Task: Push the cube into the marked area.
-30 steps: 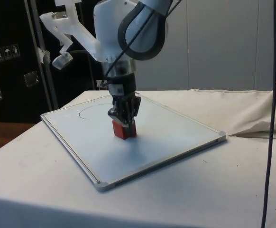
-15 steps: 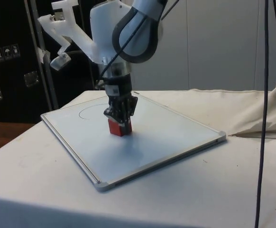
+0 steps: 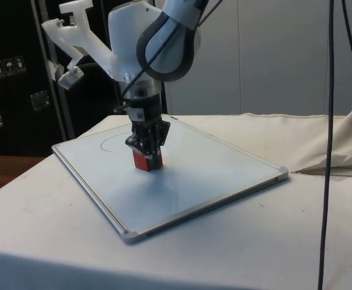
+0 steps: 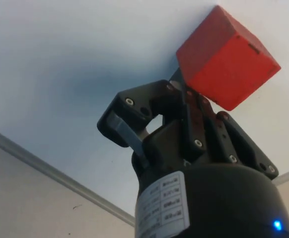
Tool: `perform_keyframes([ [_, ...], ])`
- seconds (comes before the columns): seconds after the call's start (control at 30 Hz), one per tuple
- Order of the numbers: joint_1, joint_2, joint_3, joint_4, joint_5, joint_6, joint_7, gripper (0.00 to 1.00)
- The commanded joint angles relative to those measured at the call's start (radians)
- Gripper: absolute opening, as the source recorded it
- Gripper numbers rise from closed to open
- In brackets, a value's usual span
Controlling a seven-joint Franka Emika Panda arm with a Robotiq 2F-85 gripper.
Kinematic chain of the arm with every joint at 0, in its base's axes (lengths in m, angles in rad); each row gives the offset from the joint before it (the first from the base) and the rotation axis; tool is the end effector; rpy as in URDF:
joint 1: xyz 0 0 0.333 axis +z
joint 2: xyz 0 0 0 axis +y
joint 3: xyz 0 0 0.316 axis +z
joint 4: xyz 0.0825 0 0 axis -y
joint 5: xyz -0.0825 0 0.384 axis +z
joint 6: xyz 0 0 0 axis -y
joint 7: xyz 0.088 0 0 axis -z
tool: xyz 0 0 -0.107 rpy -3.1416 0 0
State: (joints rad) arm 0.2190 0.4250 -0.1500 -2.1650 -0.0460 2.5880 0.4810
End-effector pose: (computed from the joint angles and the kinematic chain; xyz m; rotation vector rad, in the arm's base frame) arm 0.5640 0.0390 0.1985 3.0098 -0.5471 0.0380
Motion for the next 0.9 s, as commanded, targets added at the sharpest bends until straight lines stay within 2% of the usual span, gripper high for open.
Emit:
perform_keyframes([
  [0.0,0.002,0.006,-0.001,0.010,0.002,0.000,0.010,0.00],
  [0.1,-0.006,0.017,0.009,0.026,0.019,0.004,0.014,0.00],
  [0.23,-0.006,0.033,0.011,0.053,0.034,0.001,0.020,0.00],
  [0.27,0.000,0.030,0.003,0.049,0.022,0.002,0.024,0.00],
  [0.3,-0.006,0.036,0.012,0.058,0.038,0.001,0.020,0.00],
  [0.47,-0.005,0.054,0.011,0.089,0.054,-0.002,0.023,0.00],
  [0.5,0.000,0.047,0.003,0.077,0.041,0.002,0.025,0.00],
  [0.53,0.000,0.055,0.003,0.092,0.045,0.000,0.027,0.00],
  [0.57,-0.007,0.071,0.007,0.110,0.054,-0.004,0.025,0.00],
  [0.63,-0.008,0.082,0.003,0.123,0.052,-0.005,0.027,0.00],
  [0.87,-0.005,0.113,-0.021,0.153,0.044,-0.005,0.034,0.00],
])
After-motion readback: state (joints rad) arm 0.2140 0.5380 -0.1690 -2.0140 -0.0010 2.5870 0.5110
